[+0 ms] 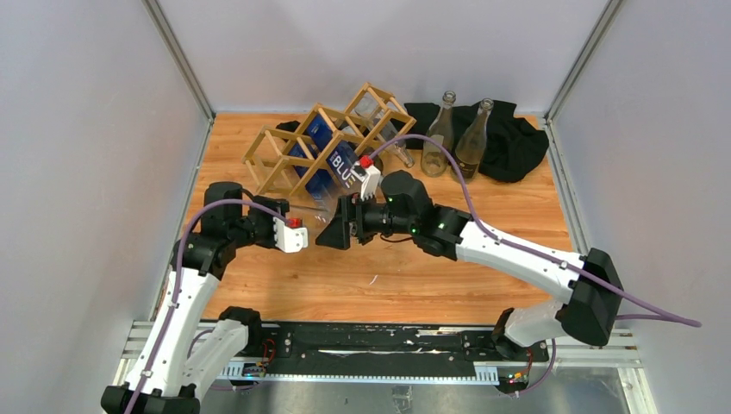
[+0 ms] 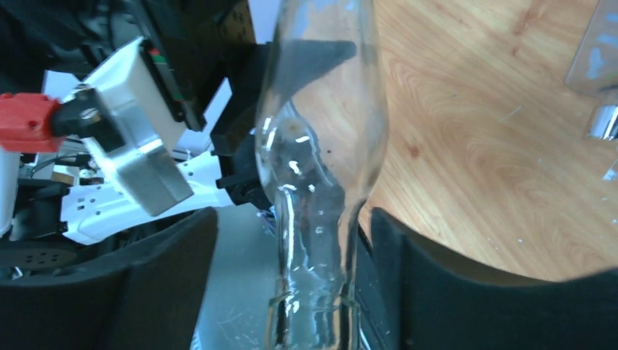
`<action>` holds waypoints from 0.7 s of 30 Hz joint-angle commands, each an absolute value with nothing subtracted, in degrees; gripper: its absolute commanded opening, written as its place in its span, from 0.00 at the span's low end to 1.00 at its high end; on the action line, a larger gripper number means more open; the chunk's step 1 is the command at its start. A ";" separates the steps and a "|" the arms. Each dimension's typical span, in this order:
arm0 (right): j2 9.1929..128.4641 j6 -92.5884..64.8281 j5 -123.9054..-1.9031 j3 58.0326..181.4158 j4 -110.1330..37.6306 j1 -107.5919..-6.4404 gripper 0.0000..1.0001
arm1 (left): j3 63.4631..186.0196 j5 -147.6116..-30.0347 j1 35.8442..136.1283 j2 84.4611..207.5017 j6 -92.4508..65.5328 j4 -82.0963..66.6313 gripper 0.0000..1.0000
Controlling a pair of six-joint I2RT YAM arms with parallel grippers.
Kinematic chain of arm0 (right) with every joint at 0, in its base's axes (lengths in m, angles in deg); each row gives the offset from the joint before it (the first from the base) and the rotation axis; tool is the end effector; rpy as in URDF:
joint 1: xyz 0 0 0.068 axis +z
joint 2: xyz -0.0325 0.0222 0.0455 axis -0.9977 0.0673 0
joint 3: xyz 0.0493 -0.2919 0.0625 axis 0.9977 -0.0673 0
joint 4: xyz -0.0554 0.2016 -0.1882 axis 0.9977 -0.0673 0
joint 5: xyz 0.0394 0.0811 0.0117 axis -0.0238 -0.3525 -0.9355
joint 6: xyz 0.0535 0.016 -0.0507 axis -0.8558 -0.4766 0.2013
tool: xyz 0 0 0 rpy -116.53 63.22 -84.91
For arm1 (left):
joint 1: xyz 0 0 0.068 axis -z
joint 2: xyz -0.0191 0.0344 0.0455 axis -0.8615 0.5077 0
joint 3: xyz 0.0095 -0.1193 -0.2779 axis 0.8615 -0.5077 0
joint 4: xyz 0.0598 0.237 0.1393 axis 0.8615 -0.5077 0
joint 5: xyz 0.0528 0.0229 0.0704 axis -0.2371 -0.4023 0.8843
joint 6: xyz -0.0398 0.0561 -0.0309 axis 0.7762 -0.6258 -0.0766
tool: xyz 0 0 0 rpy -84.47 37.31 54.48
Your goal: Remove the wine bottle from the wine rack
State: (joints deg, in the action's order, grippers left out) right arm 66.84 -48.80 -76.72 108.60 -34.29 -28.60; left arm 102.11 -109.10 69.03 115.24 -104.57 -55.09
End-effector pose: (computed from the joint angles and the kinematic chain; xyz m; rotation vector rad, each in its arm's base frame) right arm 0.1770 0.3218 0.3634 -0.5896 1.9986 1.4970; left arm 0.1620 -0.0580 0.3189 1.6990 1.3642 0.1227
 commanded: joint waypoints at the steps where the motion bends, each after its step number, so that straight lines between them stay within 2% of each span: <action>1: 61.61 -45.58 -74.39 110.09 -32.05 -28.03 0.85 | 102.84 -112.97 69.51 113.49 -97.34 -45.93 0.00; 5: 57.37 -41.69 -70.17 108.95 -33.85 -28.23 0.89 | 104.78 -113.94 69.50 114.12 -85.23 -41.37 0.00; 13: 47.90 -34.23 -61.98 104.81 -31.24 -28.31 0.92 | 111.56 -119.67 69.46 116.76 -64.73 -41.63 0.00; 21: 50.10 -28.04 -65.04 107.44 -27.87 -28.22 0.94 | 116.08 -133.05 69.51 117.93 -49.48 -43.69 0.00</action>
State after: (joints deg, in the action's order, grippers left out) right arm 48.13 -32.76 -64.00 105.50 -30.51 -28.58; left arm 113.39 -123.72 69.07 118.04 -59.96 -45.95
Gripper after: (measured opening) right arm 0.934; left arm 0.627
